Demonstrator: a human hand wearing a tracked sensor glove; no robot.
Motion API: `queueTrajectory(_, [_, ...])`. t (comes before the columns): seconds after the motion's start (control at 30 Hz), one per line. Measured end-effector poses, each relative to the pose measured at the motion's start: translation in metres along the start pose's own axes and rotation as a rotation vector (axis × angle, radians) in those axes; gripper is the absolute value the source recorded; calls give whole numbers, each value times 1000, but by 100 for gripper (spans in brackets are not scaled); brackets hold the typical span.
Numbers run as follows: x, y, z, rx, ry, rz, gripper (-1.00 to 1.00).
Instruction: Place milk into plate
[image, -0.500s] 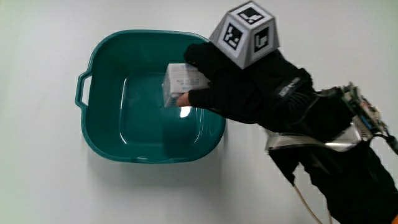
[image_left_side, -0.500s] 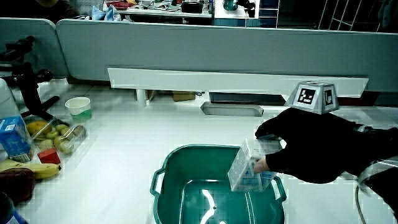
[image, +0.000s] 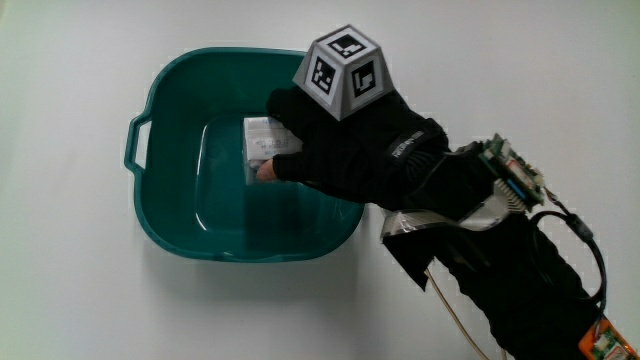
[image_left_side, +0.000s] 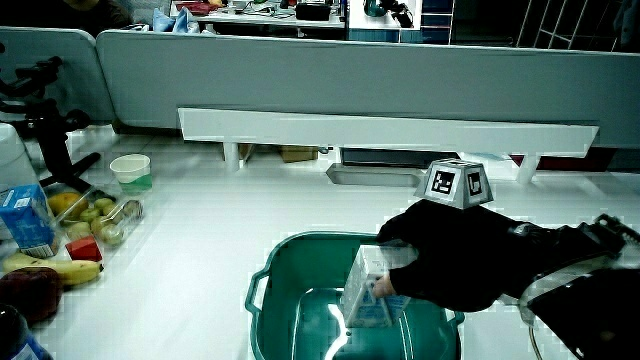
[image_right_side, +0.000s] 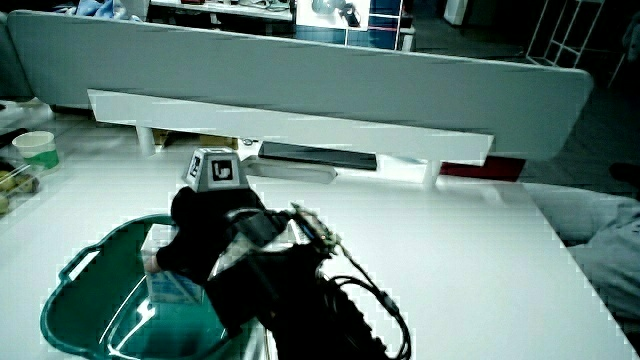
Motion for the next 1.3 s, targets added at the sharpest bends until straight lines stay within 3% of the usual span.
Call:
queueTrajectory(0.67, [4,22,-32,-77,-36,-56,0])
queueTrajectory(0.77, [3,21,-32,-64,-35,-57,0])
queueTrajectory(1.07, [9,17,-35,-43,40,-74,-39])
queueTrajectory(1.17, [10,16,-38,-75,19,-89,-52])
queueTrajectory(1.23, [17,16,-41,-120,72,-69,-61])
queueTrajectory(1.3, [26,13,-43,-134,108,-107,-70])
